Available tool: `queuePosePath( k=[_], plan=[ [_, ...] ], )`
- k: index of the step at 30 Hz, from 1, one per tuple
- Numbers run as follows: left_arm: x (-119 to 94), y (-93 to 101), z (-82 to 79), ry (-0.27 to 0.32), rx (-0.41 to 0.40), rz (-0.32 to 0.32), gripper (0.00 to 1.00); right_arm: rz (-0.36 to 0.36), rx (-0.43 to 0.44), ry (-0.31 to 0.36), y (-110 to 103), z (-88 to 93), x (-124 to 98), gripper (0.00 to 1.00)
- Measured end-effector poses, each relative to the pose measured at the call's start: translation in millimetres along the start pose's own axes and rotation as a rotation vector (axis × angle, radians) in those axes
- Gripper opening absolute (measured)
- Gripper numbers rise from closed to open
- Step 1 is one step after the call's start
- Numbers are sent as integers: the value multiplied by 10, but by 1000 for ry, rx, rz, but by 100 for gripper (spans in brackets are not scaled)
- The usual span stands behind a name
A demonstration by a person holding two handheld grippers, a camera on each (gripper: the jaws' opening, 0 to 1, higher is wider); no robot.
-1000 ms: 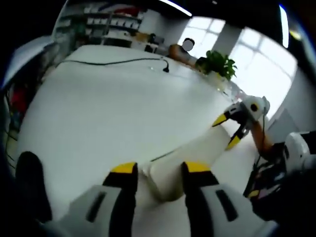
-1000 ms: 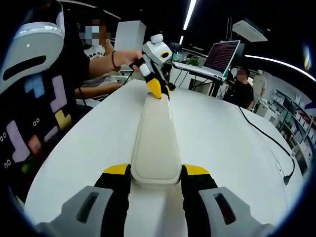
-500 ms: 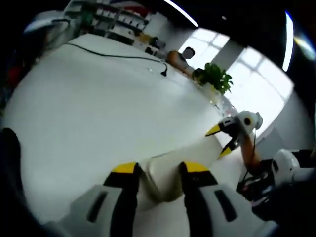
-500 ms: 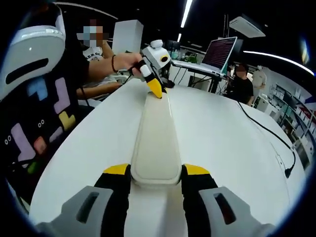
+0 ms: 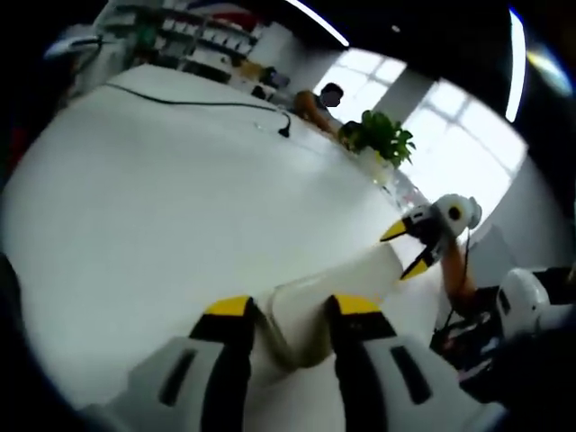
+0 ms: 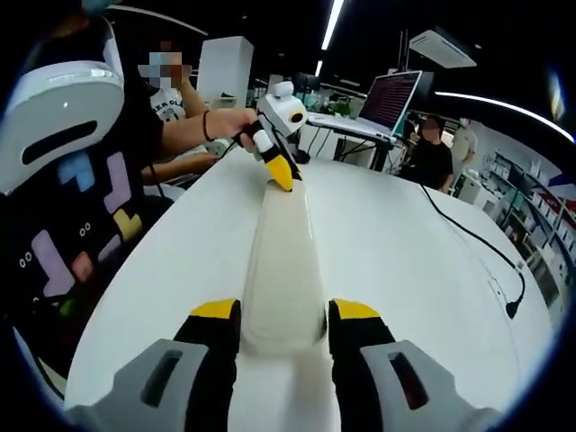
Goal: Arrange the utensils inside the cutlery case until each visible utensil rests in its matching compartment.
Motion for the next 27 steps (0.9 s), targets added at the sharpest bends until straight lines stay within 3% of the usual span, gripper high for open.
queuePosePath(
  k=[5,8,10,13,20,27],
  plan=[
    [59,44,-22,-4,14,11,36,17,30,51,31,-135,-49,38],
    [113,93,-31,-4,18,18,36,45,44,74,90,-201,-48,26],
    [152,126,-40,8,27,14,36,49,68,89,125,-245,-24,24],
    [184,164,-41,13,26,24,35,15,75,47,57,-252,67,24],
    [219,149,-79,24,31,29,35,-6,118,28,53,-376,227,18],
    [231,123,-106,25,-31,22,33,-12,74,-94,26,-436,453,17]
  ],
)
Point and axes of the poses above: the point that each gripper's makers call its tool centre point, and the gripper's own axes: x roughly forward along the fingers, y roughly to its right, z roughly out of its underside, the point moved 1 cm from there along -x, roughly backward along the fingers, and after that the axes turned 11 degrees about x, right-handed, at the moved point
